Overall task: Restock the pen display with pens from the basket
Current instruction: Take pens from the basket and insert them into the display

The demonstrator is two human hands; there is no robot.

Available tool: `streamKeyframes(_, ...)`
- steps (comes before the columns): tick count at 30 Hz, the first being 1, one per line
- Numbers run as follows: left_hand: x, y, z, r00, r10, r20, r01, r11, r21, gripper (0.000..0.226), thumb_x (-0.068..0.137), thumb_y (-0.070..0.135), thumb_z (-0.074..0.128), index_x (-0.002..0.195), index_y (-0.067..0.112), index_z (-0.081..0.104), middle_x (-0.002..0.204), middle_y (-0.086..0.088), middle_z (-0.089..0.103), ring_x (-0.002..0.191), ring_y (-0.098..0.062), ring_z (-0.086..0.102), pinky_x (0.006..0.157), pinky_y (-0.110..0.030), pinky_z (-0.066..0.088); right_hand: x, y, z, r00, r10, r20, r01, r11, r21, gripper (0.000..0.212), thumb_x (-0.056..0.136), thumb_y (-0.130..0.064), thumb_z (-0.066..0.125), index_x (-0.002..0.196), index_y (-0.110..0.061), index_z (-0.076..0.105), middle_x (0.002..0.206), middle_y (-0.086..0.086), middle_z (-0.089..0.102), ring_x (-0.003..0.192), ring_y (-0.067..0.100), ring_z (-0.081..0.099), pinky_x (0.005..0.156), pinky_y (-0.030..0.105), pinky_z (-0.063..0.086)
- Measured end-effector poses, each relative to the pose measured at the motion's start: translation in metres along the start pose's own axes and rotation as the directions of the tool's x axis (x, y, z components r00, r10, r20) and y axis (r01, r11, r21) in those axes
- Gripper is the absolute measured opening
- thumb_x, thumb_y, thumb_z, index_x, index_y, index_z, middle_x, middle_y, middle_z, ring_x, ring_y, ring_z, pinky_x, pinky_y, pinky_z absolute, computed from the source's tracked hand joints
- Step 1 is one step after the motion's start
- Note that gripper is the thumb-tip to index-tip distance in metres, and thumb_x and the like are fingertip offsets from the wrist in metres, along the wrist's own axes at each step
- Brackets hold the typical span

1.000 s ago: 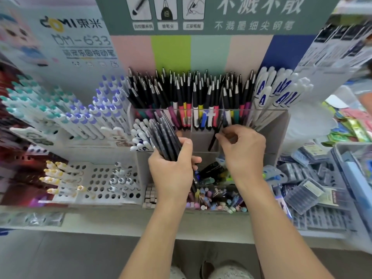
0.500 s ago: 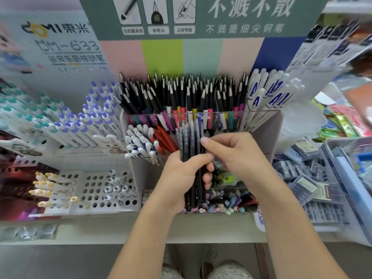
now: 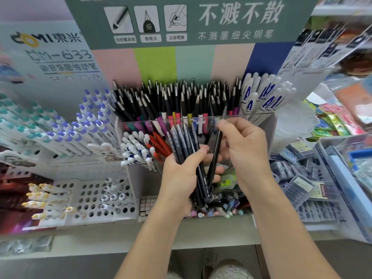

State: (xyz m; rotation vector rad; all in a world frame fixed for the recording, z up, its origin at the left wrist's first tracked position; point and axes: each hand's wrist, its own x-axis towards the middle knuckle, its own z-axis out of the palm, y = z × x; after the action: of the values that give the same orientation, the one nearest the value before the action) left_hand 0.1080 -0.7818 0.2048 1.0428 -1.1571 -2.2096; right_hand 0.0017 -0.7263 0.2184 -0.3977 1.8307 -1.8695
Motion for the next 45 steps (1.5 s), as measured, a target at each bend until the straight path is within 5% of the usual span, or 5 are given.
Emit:
streamKeyframes(15, 0.010, -0.007, -0.030, 0.972, 0.236, -0.007, -0.212, 0.884, 0.417, 0.007, 0.099, 0.011, 0.058, 0.099, 0.016, 0.063, 0.070, -0.005, 0.072, 0.046, -0.014, 0.052, 0.051, -0.033, 0.051, 0.001, 0.007, -0.008, 0.867, -0.484, -0.123, 0.463, 0.871, -0.163, 0.016, 0.099, -0.011, 0.064, 0.090, -0.025, 0.066, 0.076, -0.007, 0.067, 0.064, 0.019, 0.068, 0.055, 0.034, 0.060)
streamKeyframes(29, 0.005, -0.001, -0.038, 0.983, 0.181, 0.025, -0.178, 0.919, 0.352, 0.012, 0.099, 0.019, 0.061, 0.106, 0.010, 0.063, 0.085, -0.004, 0.077, 0.051, -0.016, 0.057, 0.052, -0.032, 0.052, 0.012, 0.045, 0.006, 0.937, -0.340, -0.083, 0.249, 0.813, -0.526, 0.018, 0.078, -0.015, 0.086, 0.087, -0.013, 0.071, 0.076, -0.008, 0.069, 0.069, 0.004, 0.066, 0.067, 0.022, 0.057)
streamKeyframes(36, 0.006, -0.003, -0.038, 0.986, 0.165, 0.025, -0.164, 0.935, 0.316, 0.016, 0.098, 0.024, 0.062, 0.106, 0.010, 0.066, 0.085, -0.004, 0.076, 0.055, -0.017, 0.060, 0.053, -0.031, 0.052, 0.001, 0.029, 0.002, 0.931, -0.324, -0.168, 0.219, 0.864, -0.453, 0.011, 0.085, -0.026, 0.081, 0.084, -0.016, 0.077, 0.071, -0.011, 0.070, 0.066, 0.003, 0.065, 0.063, 0.013, 0.049)
streamKeyframes(41, 0.006, -0.001, -0.039, 0.980, 0.142, 0.141, -0.183, 0.922, 0.341, 0.015, 0.097, 0.023, 0.064, 0.096, 0.008, 0.068, 0.076, -0.007, 0.073, 0.055, -0.020, 0.061, 0.049, -0.029, 0.049, -0.017, 0.006, 0.004, 0.975, -0.025, 0.222, 0.100, 0.937, -0.335, 0.033, 0.091, -0.030, 0.073, 0.079, 0.000, 0.075, 0.059, 0.015, 0.063, 0.048, 0.009, 0.052, 0.052, 0.020, 0.045)
streamKeyframes(45, 0.003, 0.001, -0.034, 0.982, 0.106, 0.155, -0.145, 0.954, 0.264, 0.015, 0.098, 0.022, 0.062, 0.102, 0.010, 0.070, 0.080, -0.011, 0.075, 0.061, -0.023, 0.068, 0.052, -0.030, 0.053, -0.019, 0.007, 0.007, 0.978, 0.095, 0.185, -0.086, 0.995, -0.058, 0.026, 0.091, -0.013, 0.072, 0.083, 0.012, 0.070, 0.057, 0.022, 0.047, 0.039, 0.016, 0.045, 0.040, 0.022, 0.040)
